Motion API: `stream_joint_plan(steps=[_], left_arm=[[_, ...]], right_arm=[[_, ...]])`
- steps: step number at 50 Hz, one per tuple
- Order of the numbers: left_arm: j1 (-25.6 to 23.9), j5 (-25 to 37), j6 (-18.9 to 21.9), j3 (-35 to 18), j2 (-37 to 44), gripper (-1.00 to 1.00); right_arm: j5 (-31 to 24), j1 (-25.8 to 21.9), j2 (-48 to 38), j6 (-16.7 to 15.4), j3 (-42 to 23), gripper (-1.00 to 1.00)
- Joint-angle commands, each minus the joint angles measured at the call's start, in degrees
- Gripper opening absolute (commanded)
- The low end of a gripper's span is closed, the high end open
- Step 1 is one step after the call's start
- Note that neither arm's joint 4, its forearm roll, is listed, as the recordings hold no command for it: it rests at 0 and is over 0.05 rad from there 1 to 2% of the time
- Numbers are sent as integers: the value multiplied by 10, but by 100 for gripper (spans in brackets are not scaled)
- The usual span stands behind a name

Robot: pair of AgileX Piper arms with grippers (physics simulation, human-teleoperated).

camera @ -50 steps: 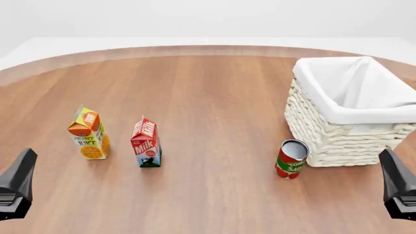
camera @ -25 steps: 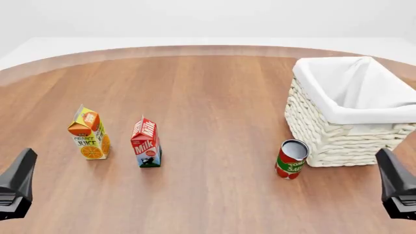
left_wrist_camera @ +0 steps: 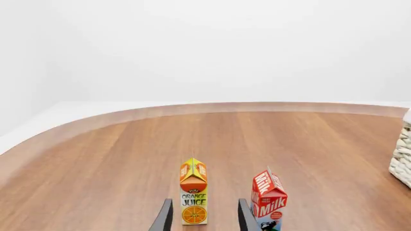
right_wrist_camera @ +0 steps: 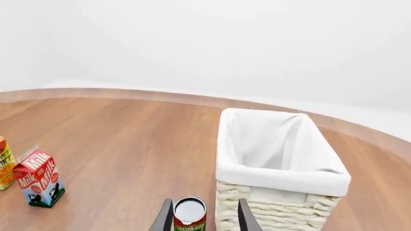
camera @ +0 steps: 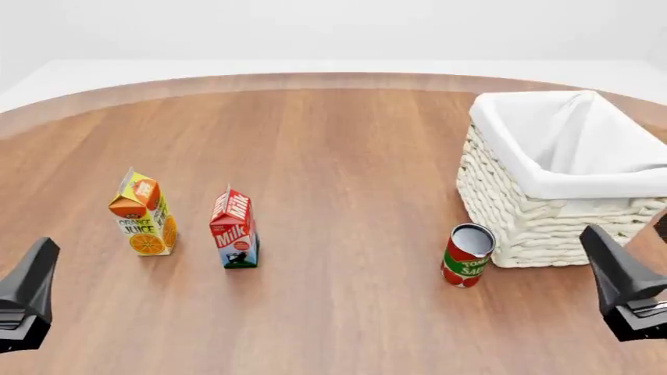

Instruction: Pick the milk and place it in the basket.

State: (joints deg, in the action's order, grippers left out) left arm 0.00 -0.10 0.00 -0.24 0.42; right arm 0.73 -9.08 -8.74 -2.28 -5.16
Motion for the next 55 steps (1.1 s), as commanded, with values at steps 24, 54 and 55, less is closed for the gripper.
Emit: stream_joint_plan(steps=[24, 54, 55], left_arm=[[0, 0, 0, 0, 0, 100], [0, 0, 0, 0, 0, 100], [0, 0, 0, 0, 0, 100]], right_arm=[[17, -117, -108, -29, -69, 100], [64, -211, -344, -37, -215, 100], [64, -211, -345, -37, -216, 100]])
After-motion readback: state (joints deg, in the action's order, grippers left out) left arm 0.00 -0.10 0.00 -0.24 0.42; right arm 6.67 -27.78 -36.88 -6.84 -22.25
